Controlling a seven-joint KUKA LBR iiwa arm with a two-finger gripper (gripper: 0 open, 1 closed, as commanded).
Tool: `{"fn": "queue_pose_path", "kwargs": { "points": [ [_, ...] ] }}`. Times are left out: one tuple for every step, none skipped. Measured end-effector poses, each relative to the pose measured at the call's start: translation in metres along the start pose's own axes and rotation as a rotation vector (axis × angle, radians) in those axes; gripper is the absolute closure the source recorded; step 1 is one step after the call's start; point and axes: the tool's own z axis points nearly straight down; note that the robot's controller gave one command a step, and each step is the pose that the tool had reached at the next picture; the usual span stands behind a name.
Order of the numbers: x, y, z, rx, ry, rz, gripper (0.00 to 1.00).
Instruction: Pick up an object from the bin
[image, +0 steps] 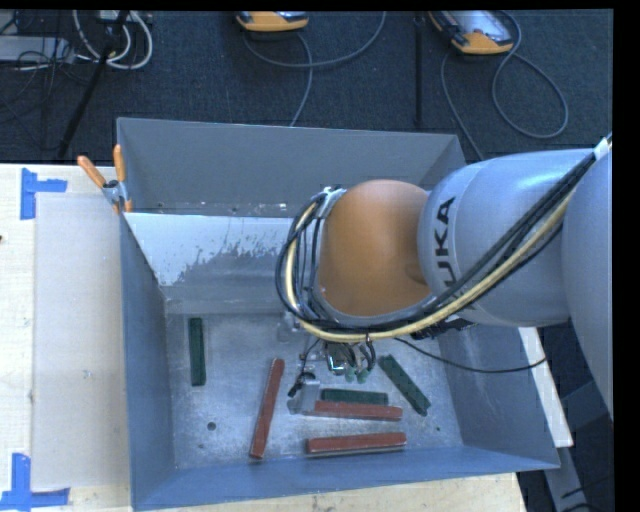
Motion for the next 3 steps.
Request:
{"fn": "queue_pose_path", "kwargs": {
  "points": [
    [0.002, -0.029, 0.093, 0.0, -0.009, -0.569, 0.0],
    [0.024, 0.021, 0.091, 0.004, -0.016, -0.973, 0.0],
    [0.025, 0.02, 0.092, 0.003, -0.011, -0.968, 1.0]
  ]
}}
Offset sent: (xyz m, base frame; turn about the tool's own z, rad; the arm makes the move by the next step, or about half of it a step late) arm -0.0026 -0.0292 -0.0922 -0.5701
